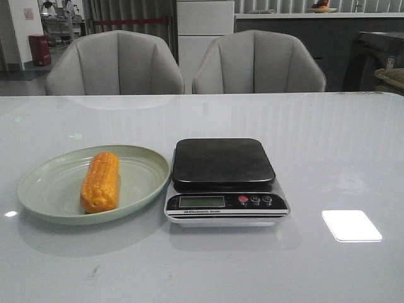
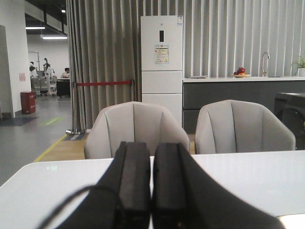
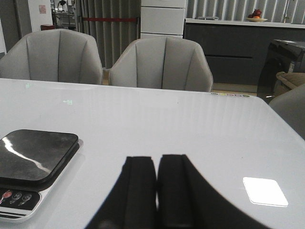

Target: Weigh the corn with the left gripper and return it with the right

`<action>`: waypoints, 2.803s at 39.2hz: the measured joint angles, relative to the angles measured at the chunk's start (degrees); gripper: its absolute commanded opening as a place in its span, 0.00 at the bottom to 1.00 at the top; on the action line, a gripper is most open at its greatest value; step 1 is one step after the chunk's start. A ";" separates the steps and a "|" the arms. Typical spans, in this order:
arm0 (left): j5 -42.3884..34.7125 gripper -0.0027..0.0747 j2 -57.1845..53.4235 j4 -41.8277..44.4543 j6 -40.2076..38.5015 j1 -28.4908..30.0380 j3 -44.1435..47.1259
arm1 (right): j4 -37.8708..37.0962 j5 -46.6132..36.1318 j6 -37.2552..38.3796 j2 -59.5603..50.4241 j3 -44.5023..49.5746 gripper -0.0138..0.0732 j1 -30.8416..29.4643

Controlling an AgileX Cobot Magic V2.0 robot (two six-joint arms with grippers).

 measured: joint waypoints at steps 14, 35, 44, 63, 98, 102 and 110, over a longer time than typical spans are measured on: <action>22.54 0.19 13.66 -1.11 0.00 0.00 -12.09 | 0.00 0.00 0.00 0.00 0.00 0.35 0.00; 26.28 0.59 16.98 -1.11 0.00 -3.67 -11.78 | 0.00 0.00 0.00 0.00 0.00 0.35 0.00; 29.35 0.78 26.72 -1.60 0.00 -7.39 -17.25 | 0.00 0.00 0.00 0.00 0.00 0.35 0.00; 29.37 0.78 60.68 -7.48 -1.29 -15.29 -31.70 | 0.00 0.00 0.00 0.00 0.00 0.35 0.00; 35.50 0.71 99.54 -9.31 -5.29 -18.17 -54.49 | 0.00 0.00 0.00 0.00 0.00 0.35 0.00; 35.97 0.58 101.39 -9.42 -5.32 -18.17 -55.19 | 0.00 0.00 0.00 0.00 0.00 0.35 0.00; 36.49 0.31 103.01 -11.11 -5.42 -18.17 -55.61 | 0.00 0.00 0.00 0.00 0.00 0.35 0.00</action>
